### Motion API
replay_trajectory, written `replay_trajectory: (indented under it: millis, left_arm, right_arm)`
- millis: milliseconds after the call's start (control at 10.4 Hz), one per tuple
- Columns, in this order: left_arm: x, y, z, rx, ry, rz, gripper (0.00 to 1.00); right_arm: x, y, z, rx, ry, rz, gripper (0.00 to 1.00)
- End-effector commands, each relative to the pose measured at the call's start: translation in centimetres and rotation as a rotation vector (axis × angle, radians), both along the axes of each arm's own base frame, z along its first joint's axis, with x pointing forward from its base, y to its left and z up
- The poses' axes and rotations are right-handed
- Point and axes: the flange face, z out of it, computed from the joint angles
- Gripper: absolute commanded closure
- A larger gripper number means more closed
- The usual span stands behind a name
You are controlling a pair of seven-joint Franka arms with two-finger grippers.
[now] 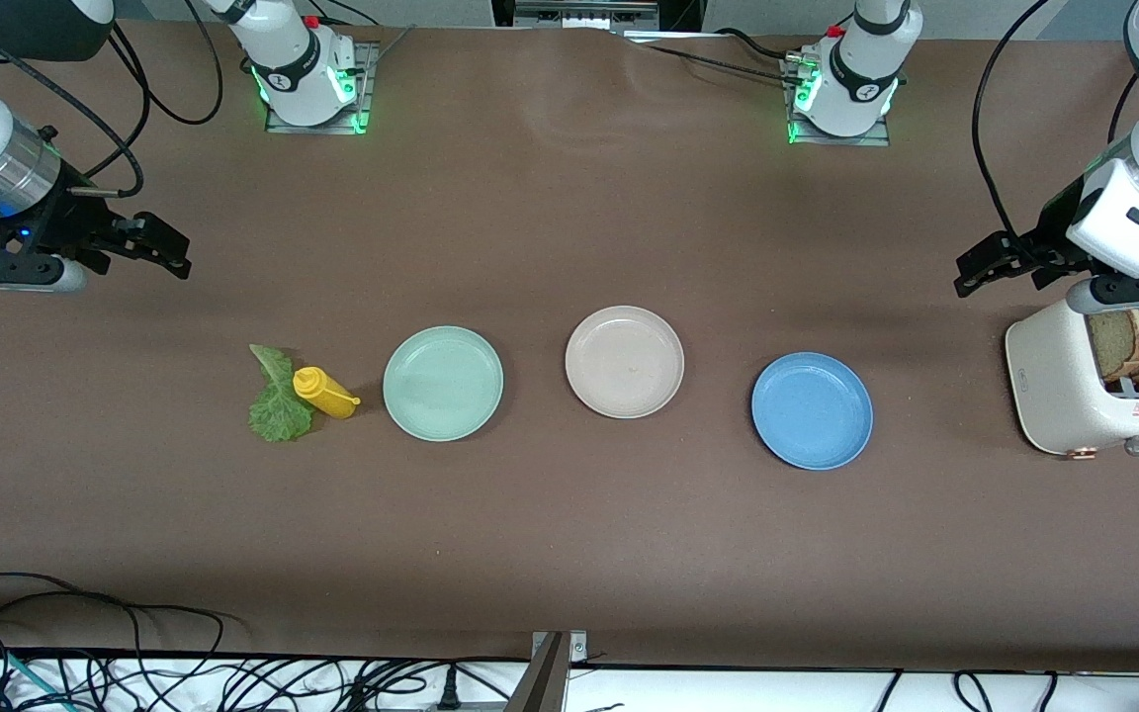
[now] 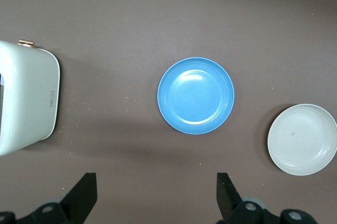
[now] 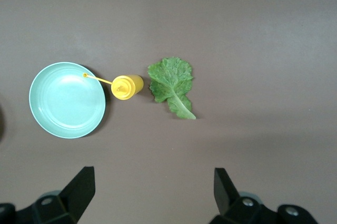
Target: Make sandwich on beige plate with both arms
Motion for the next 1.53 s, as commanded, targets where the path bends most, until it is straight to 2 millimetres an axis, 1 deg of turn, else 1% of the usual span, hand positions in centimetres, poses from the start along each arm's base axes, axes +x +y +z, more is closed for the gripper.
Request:
replay_trajectory:
  millis: [0,96,191,479,574,670,957,1340,1436]
  left_arm:
    - [-0.4,-0.4,1.5,-0.008,0.0,-0.029,0.0]
    - [-0.3,-0.8,1.6,-0.008,-0.002,-0.035,0.0]
    - [-0.3,-0.8,1.6,-0.008,-0.002,-0.035,0.0]
    - [-0.3,-0.9,1.9,-0.007,-0.007,-0.037,0.0]
    - [-0.3,-1.0,1.9,-0.006,-0.005,-0.039,0.0]
    - [-0.4,-1.0,1.8,-0.008,0.001,-0.039,0.0]
    - [-0.3,-1.0,2.0,-0.008,0.001,-0.039,0.0]
    - [0.1,-0.8,0.7,-0.004,0.036,-0.031,0.0]
    - [0.0,-0.4,0.4,0.018,0.055,-0.026,0.0]
  right_arm:
    - [0.3,-0.8,0.4,0.015,0.002,-0.002,0.0]
    - [0.3,-0.7,0.4,0.012,0.003,-0.001,0.0]
    - [0.3,-0.7,0.0,0.011,0.013,0.0,0.0]
    - [0.2,-1.0,-0.1,-0.004,0.015,0.002,0.0]
    - [0.3,-1.4,-0.2,-0.009,0.016,-0.005,0.0]
    - [0.6,-2.4,-1.0,-0.007,0.032,-0.025,0.0]
    - [0.7,-2.7,-1.8,-0.001,0.063,-0.03,0.0]
    - [0.6,-2.5,-1.9,0.005,0.073,-0.033,0.0]
    - [0.5,-2.5,-1.9,0.004,0.074,-0.036,0.0]
